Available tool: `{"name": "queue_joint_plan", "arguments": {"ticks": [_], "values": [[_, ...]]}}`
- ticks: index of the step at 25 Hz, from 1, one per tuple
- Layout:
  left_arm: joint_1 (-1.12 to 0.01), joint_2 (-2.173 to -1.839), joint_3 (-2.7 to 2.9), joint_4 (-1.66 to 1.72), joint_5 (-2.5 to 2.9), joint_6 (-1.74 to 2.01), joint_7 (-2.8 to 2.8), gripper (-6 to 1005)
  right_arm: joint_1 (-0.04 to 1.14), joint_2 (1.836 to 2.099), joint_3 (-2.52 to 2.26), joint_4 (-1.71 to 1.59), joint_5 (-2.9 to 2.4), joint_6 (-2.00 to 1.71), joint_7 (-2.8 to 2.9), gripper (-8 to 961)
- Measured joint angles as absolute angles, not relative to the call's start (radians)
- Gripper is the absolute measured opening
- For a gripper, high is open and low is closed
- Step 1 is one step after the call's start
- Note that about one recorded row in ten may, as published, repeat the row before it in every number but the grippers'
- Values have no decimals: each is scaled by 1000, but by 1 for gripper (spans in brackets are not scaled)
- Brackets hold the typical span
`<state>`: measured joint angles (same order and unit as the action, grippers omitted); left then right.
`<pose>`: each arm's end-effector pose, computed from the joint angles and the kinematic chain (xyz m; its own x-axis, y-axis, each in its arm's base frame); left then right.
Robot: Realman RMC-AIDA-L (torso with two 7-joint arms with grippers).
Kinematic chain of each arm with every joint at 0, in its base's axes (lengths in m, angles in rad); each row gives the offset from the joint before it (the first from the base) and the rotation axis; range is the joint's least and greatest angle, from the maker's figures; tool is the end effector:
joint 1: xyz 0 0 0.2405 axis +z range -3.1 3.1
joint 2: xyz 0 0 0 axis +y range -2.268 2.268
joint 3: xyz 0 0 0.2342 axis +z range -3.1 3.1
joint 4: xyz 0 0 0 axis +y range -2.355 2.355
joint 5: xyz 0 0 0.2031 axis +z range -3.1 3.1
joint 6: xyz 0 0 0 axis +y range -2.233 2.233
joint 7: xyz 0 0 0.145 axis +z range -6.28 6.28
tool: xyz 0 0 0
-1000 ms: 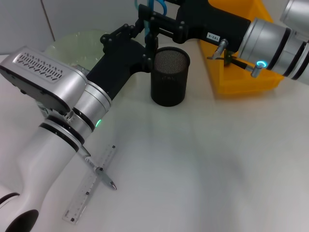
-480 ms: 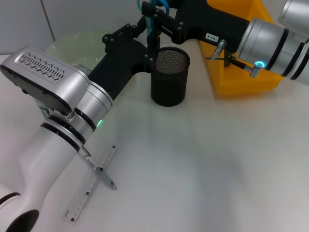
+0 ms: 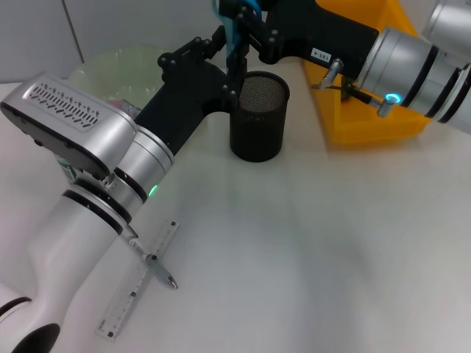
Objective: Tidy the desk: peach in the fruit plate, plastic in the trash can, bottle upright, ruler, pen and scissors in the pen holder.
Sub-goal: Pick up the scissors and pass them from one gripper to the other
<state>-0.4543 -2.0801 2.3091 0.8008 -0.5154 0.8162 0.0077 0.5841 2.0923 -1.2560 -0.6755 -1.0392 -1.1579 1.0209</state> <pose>-0.1245 0.3312 -0.0757 0.6609 -0.1617 0.7329 0.5100 -0.6196 -0.5966 0.1362 0.3786 0.0068 0.6497 0.1157 -0.7513 -0.3535 -0.8290 -0.4334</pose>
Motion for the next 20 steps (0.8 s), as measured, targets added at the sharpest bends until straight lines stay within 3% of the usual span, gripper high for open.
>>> {"name": "queue_joint_plan", "arguments": {"ticks": [6, 20], "values": [[-453, -2080, 2311, 801, -516, 819, 8, 365, 583, 2092, -1267, -673, -1028, -1157, 1013, 66], [-447, -2080, 2312, 803, -515, 846, -9, 378, 581, 2091, -1263, -673, -1027, -1143, 1029, 67]]}}
